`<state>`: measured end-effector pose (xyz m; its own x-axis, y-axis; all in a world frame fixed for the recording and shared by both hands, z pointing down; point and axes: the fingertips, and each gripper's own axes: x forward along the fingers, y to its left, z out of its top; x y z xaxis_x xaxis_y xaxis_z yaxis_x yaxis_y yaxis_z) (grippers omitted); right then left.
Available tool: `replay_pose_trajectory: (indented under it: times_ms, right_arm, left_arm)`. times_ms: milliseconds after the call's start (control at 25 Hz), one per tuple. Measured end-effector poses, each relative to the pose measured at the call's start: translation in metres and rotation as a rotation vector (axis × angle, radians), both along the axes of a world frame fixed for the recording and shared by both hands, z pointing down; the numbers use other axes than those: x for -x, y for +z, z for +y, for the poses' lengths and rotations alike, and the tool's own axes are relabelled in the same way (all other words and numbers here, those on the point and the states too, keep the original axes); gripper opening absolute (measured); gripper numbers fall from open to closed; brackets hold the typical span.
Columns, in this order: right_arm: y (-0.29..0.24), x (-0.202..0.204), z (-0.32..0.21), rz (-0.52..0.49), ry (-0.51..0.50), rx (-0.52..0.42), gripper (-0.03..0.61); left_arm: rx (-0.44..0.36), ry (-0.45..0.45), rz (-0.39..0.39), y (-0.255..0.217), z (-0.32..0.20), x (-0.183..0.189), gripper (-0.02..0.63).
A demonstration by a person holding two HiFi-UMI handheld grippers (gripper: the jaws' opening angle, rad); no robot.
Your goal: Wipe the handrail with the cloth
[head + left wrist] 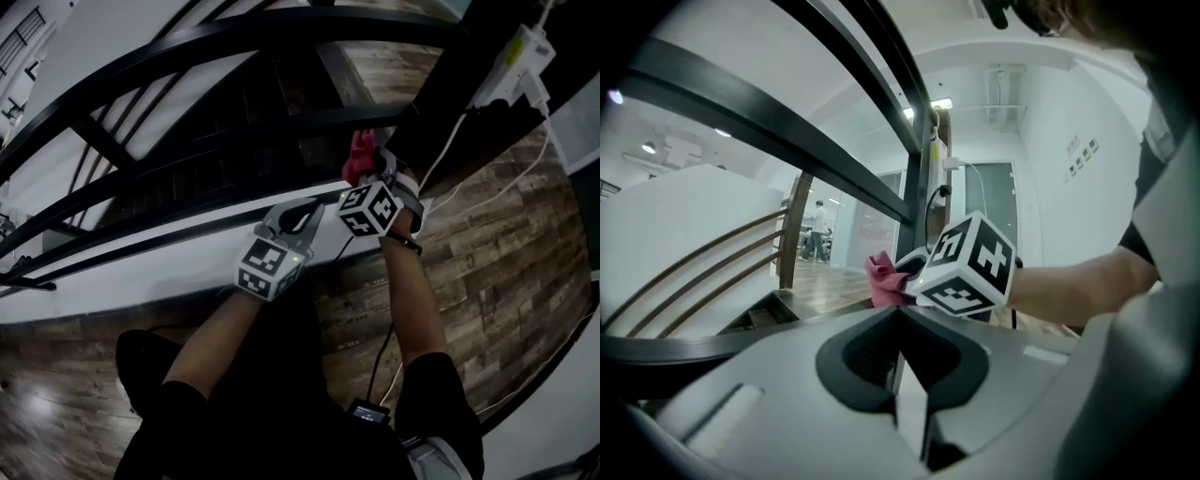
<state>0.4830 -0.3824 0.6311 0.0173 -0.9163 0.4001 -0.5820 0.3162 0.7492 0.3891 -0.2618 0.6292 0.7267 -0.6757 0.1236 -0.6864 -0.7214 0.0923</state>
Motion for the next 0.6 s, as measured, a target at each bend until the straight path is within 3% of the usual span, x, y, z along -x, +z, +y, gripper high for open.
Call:
replay_pose_trajectory:
  times_ms: [320, 600]
  right_arm:
    - [-0.003, -0.015, 0.001, -0.042, 0.053, -0.043, 0.046]
    - [-0.018, -0.023, 0.014, -0.075, 0.102, -0.098, 0.044]
  left_arm:
    - [0.023, 0.031, -0.001, -0.003, 0.004, -0.002, 0.000]
    - [0.016, 0.014, 0.006, -0.008, 0.025, 0.023, -0.002]
